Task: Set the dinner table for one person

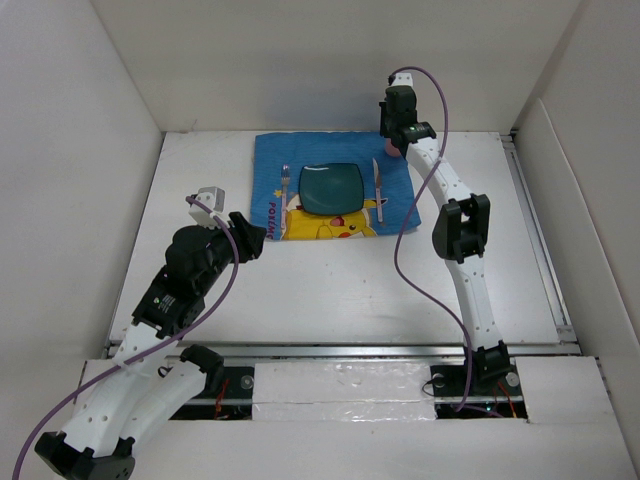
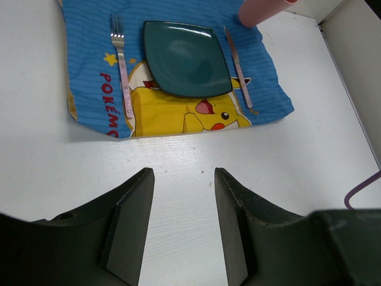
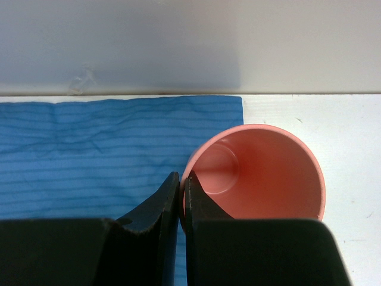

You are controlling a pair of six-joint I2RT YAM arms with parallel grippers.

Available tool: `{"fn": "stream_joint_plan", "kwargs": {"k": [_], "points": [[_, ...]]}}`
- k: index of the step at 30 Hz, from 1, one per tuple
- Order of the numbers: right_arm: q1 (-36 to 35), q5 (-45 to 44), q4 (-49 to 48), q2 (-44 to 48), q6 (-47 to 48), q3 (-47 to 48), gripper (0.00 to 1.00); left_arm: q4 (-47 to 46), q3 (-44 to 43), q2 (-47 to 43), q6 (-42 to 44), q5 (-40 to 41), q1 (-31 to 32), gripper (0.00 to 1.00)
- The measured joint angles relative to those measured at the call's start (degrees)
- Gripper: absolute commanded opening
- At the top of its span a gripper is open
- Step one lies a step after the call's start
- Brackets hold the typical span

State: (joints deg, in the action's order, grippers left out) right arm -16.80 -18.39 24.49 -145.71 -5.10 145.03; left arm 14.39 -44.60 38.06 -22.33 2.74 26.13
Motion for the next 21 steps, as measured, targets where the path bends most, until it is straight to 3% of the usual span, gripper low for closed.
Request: {"fn": "stream_joint_plan", "kwargs": {"k": [11,16,21], "points": [[0.0,0.6,1.3,0.0,0.7,0.1,0.00,0.0,0.0,0.0,0.0,-0.2,0.0,0.42],[0.0,1.2,0.7,-0.2,0.8,0.2,0.17,0.0,0.0,0.2,0.0,-0.3,0.0,0.42],[0.3,1.8,0.2,-2.3,0.9,1.9,0.21,0.0,0.0,1.1,0.0,-0.3,0.0,0.42]]}}
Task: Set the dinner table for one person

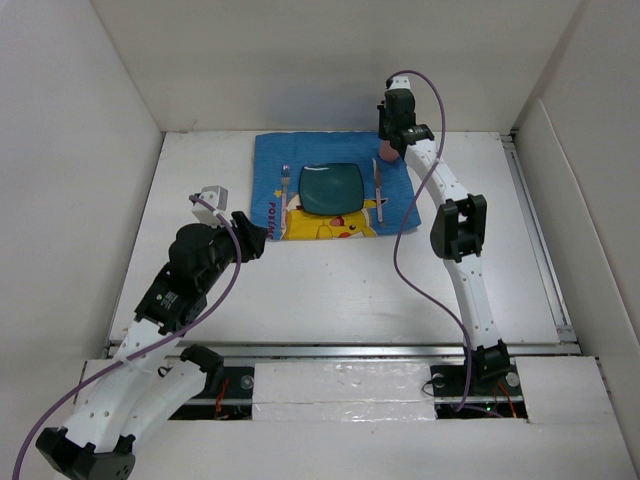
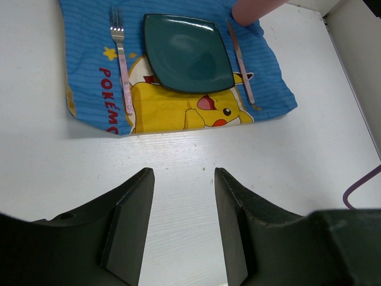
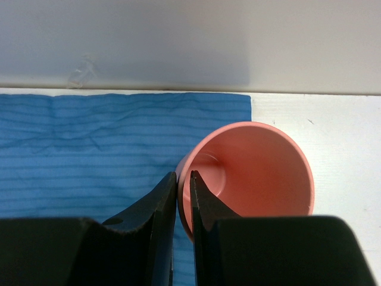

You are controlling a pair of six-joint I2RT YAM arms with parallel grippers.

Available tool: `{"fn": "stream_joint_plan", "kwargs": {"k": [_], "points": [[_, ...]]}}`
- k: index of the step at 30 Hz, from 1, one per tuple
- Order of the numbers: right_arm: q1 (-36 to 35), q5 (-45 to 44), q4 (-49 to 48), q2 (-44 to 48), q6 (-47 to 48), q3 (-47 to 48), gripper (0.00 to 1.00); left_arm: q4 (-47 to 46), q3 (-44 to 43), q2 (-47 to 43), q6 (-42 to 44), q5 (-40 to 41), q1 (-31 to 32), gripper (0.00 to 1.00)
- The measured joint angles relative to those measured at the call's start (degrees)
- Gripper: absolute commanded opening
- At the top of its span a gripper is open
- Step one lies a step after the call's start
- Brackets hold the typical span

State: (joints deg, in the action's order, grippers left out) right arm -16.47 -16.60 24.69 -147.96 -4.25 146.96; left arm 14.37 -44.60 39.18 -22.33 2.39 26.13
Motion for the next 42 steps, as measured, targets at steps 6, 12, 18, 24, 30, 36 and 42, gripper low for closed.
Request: {"fn": "stream_joint_plan", "kwargs": {"k": [6,12,18,24,30,36,42], "points": [[0.4,0.6,-1.2,-1.0,0.0,0.0,0.33,0.0,0.0,0.5,0.0,0.0,0.0,0.42],[0.8,1.2,-2.9,-1.0,-0.1,0.0,0.47,0.0,0.0,1.3,0.0,0.0,0.0,0.42],[0.8,2.7,-4.4,-0.9,-0.5,0.0,0.51,0.0,0.0,1.5,0.0,0.0,0.0,0.42],[0.8,3.9,-5.0,1.0,-1.2,-1.4,0.70,0.0,0.0,1.5,0.0,0.1,0.0,0.42],[0.8,6.0,-7.8,13.6,-2.6,-14.3,0.74,0.0,0.0,1.5,0.0,0.1,0.0,0.43],[0.6,5.4,-8.8,29.7,-4.1,-22.3,1.00,0.0,0.0,0.7,0.4,0.0,0.0,0.51],[0.2,11.7,-16.3,62.9,-8.6,-55.5,1.00,0.0,0.0,-4.3,0.5,2.3,0.0,0.63]]}}
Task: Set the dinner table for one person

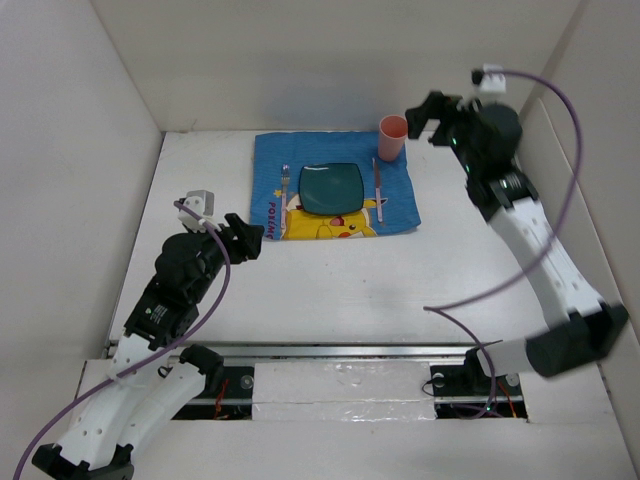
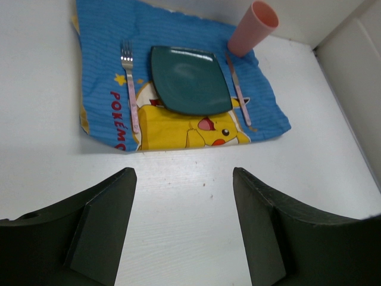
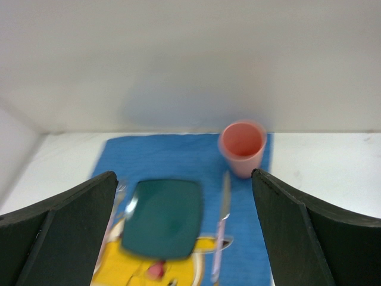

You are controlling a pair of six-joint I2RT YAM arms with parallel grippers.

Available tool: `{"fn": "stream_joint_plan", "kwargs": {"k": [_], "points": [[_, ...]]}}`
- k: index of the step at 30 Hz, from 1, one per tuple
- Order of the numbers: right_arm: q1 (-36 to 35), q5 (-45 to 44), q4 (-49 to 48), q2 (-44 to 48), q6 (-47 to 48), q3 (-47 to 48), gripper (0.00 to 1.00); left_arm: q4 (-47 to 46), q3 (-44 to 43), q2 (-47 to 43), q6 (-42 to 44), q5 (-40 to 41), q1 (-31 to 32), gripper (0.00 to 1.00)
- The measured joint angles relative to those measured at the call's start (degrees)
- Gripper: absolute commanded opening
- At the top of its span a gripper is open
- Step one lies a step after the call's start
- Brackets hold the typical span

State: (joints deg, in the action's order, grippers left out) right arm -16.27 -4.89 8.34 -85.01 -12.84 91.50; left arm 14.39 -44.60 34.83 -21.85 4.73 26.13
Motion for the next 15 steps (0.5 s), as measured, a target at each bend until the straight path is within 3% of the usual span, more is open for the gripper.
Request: {"fn": "stream_joint_plan", "kwargs": {"k": [2,5,6,7,12,15], "points": [[-0.4,2.1,-6.6,15.0,-2.7,-17.7,1.00,-0.1,0.0,-2.3,-0.2,1.5,0.0,0.64],[-1.0,2.3,-9.3,34.5,-5.9,-35.5,1.00,-0.2,0.0,-6.0,-0.9,3.7,0.0,0.65],[-1.0,2.3,-9.3,35.1,-6.0,-36.0,1.00,-0.3,0.0,-7.2,-1.2,4.5,0.0,0.66],[-1.0,1.2,-9.4,42.8,-7.4,-40.8,1.00,-0.4,0.0,-8.4,-1.4,5.2,0.0,0.66],[-1.0,-5.9,-5.2,60.6,-9.7,-50.5,1.00,-1.7,0.0,-15.5,-2.8,9.4,0.0,0.68],[-1.0,-9.8,-3.5,66.9,-10.6,-54.2,1.00,-2.4,0.3,-18.2,-3.6,10.1,0.0,0.68]]}}
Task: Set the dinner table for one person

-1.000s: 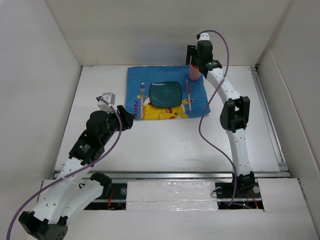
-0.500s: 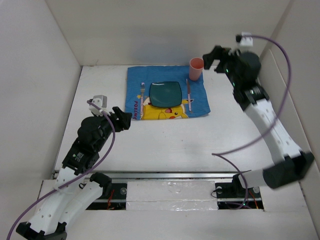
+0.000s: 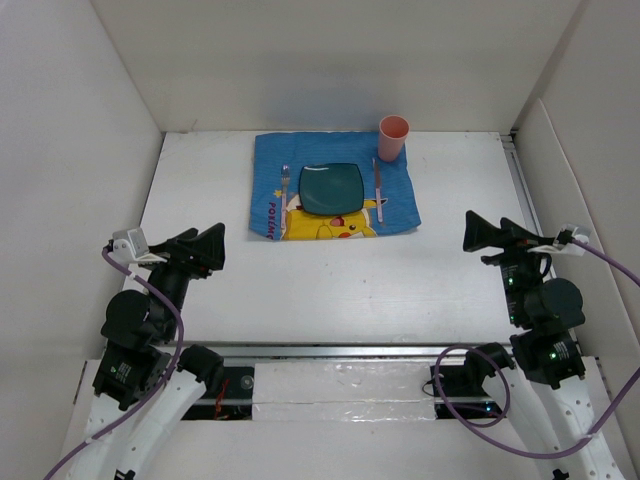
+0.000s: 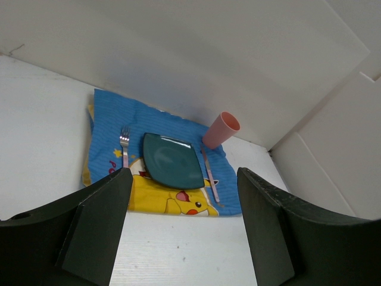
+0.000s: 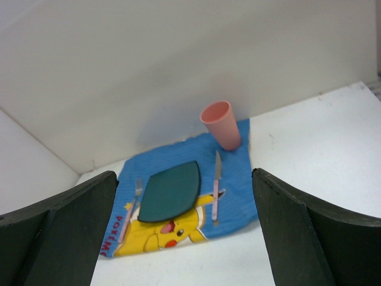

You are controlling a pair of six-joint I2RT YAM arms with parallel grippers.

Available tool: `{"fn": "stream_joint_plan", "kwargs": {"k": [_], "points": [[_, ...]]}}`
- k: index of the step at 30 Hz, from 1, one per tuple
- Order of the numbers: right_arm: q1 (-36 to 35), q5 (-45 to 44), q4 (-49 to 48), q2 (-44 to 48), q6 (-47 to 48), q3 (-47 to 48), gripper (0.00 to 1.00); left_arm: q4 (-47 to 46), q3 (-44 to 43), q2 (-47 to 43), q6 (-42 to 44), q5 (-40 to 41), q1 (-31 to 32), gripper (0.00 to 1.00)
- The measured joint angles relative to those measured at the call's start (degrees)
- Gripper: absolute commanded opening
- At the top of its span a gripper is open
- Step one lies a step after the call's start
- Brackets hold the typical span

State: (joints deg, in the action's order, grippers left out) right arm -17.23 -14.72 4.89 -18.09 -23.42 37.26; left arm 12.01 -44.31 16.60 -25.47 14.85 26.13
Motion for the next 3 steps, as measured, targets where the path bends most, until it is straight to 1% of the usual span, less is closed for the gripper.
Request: {"fn": "stream_joint_plan", "kwargs": {"k": [3], "points": [[0.0,-0.8,2.5,1.6,-1.2,-2.8,1.00,-0.7,1.1,-1.0,-1.0,-0.1,0.0,0.72]]}}
